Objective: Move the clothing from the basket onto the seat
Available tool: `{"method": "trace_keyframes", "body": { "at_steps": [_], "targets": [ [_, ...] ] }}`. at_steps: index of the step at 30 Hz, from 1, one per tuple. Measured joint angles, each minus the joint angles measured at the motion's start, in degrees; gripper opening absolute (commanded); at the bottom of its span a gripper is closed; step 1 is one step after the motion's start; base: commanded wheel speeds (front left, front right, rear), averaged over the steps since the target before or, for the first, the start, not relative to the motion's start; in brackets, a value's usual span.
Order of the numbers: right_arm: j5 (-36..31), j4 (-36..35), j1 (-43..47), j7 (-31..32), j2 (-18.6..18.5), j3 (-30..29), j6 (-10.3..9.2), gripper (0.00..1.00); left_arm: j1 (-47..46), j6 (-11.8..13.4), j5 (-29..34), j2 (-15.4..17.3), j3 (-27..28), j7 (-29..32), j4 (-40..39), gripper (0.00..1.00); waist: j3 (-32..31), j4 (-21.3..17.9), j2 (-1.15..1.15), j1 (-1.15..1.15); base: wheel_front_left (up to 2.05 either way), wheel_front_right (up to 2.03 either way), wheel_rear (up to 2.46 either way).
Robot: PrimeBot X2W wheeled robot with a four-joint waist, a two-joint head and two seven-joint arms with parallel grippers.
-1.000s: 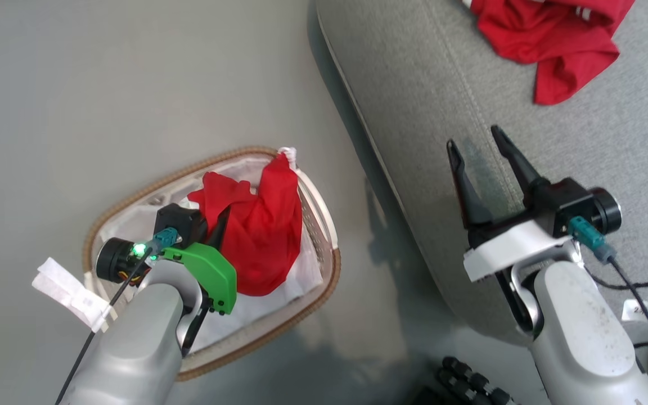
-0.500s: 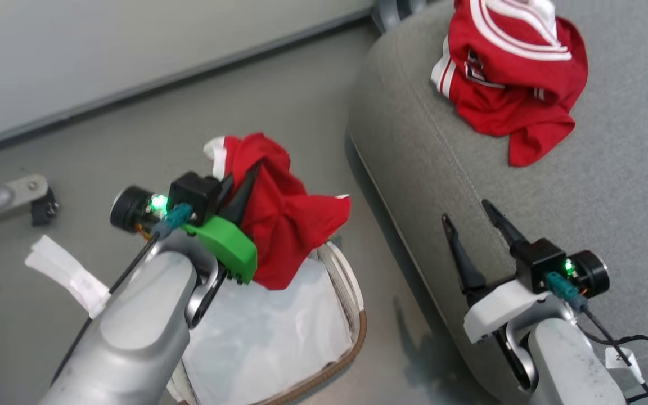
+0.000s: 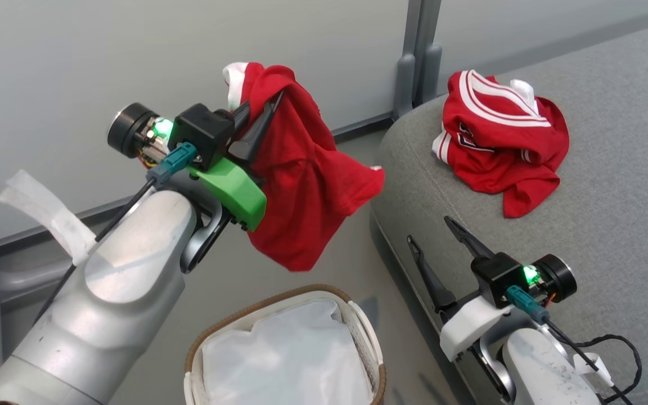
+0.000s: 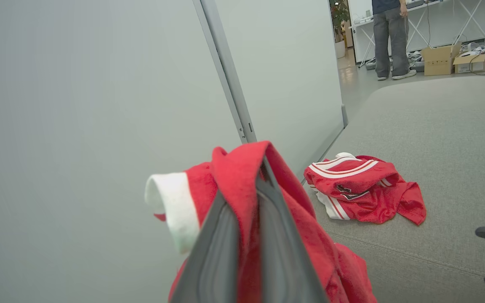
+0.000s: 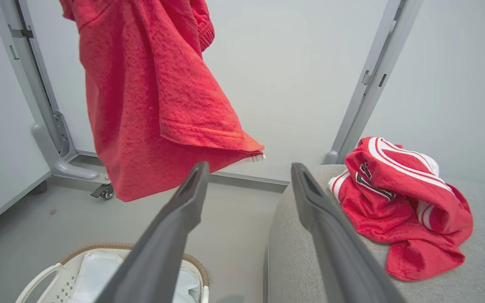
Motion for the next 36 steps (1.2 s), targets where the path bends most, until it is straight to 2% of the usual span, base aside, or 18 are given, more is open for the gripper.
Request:
{"method": "trace_keyframes", "body": {
  "at_steps": [9, 18, 26, 27, 28, 29, 31, 36],
  "targets": [
    [-3.7, 5.9, -2.1, 0.0, 0.0, 2.9, 0.00, 1.00, -3.3, 0.0, -1.0, 0.4, -3.3, 1.6, -4.6, 0.00, -3.2, 2.7, 0.00, 0.00, 0.00, 0.00, 0.00],
    [-5.2, 4.6, -5.1, 0.0, 0.0, 2.1, 0.00, 1.00, -3.5, 0.0, -1.5, 1.0, -4.6, 2.9, -8.5, 0.00, -4.4, 5.1, 0.00, 0.00, 0.00, 0.00, 0.00],
    [-6.0, 9.4, -12.3, 0.0, 0.0, 8.9, 0.00, 1.00, -3.2, 0.0, -3.6, 0.0, -6.8, 3.8, -10.4, 0.00, -4.4, 6.5, 0.00, 0.00, 0.00, 0.00, 0.00],
    [-5.8, 10.1, -13.1, 0.0, 0.0, 9.7, 0.00, 0.73, -3.1, 0.0, -3.6, -0.1, -7.1, 3.8, -10.5, 0.00, -4.4, 6.6, 0.00, 0.00, 0.00, 0.00, 0.00],
    [-5.3, 11.1, -14.0, 0.0, 0.0, 10.7, 0.00, 0.38, -3.0, 0.0, -3.6, -0.3, -7.4, 3.8, -10.6, 0.00, -4.4, 6.8, 0.00, 0.00, 0.00, 0.00, 0.00],
    [-4.9, 12.0, -14.9, 0.0, 0.0, 11.7, 0.00, 0.31, -3.0, 0.0, -3.8, -0.4, -7.7, 3.8, -10.6, 0.00, -4.4, 6.9, 0.00, 0.00, 0.00, 0.00, 0.00],
    [-3.8, 13.5, -16.1, 0.0, 0.0, 13.1, 0.00, 0.01, -2.8, 0.0, -4.1, -0.4, -8.1, 3.7, -10.6, 0.00, -4.5, 7.1, 0.00, 0.00, 0.00, 0.00, 0.00],
    [-1.3, 14.3, -17.1, 0.0, 0.0, 14.3, 0.00, 0.00, -1.3, 0.0, -5.3, -0.3, -8.2, 2.8, -9.6, 0.00, -4.6, 7.3, 0.00, 0.00, 0.00, 0.00, 0.00]
  ]
}}
